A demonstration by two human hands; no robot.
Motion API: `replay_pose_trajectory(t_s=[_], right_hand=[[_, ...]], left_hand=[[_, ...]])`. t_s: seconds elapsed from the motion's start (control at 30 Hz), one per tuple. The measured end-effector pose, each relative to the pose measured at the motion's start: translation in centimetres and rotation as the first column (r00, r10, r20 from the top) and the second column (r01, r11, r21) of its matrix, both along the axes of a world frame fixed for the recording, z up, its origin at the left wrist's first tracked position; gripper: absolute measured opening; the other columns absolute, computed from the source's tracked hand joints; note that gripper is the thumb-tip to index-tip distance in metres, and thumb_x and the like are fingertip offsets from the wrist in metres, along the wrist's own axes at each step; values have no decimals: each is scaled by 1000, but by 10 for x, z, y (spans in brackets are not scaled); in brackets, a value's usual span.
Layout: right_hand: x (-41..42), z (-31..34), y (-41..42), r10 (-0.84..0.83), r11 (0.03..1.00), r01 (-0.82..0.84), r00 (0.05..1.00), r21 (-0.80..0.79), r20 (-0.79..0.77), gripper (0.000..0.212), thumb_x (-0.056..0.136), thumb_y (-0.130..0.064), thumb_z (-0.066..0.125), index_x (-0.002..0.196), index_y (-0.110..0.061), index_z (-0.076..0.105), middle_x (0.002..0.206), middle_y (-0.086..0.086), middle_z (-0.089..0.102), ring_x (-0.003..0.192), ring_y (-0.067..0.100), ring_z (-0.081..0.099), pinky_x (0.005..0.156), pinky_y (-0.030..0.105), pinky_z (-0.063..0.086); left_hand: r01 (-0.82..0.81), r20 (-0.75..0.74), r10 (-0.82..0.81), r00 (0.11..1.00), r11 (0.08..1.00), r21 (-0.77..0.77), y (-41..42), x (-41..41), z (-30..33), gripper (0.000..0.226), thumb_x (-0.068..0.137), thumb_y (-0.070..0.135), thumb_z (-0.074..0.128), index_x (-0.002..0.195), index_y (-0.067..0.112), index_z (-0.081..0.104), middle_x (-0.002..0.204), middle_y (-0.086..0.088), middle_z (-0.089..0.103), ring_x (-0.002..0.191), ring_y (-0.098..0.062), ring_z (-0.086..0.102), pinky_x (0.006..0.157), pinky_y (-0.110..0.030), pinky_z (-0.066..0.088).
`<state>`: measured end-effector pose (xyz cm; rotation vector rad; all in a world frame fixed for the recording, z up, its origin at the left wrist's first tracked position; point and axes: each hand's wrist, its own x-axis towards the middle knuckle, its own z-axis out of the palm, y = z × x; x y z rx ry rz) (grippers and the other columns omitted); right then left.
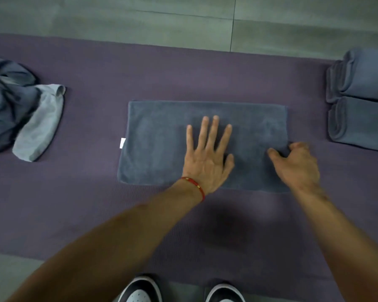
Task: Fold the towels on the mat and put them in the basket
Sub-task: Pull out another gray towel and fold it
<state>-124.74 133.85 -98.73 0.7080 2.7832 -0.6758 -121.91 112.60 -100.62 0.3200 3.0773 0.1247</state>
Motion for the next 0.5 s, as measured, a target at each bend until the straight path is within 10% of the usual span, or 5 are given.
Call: replay_pose_trajectory(t_s=[0.23,0.37,0.5], right_hand=[[-11,17,7,-31,976,64,987,-208,156,39,86,-46,71,98,-9,71,105,11,73,95,31,68,80,38,54],[-14,35,-6,1,963,30,993,-266,116,26,82,-39,71,97,-18,67,97,-1,70,89,23,65,76,32,48],[-19,65,-31,144,931,-121,989,-346,41,31,78,-44,66,101,-25,61,100,-9,69,94,21,67,87,42,56]], left_hand=[[56,109,-58,992,998,22,-9,-6,-13,70,99,53,24,158,22,5,165,-11,-5,151,-32,-9,117,-61,6],[49,34,-66,997,929,367,-26,8,9,68,91,36,47,153,14,31,164,-9,14,153,-27,4,122,-51,12],[-204,180,107,978,684,701,-46,28,45,51,88,24,62,138,19,56,141,4,54,126,-4,50,110,-14,31]])
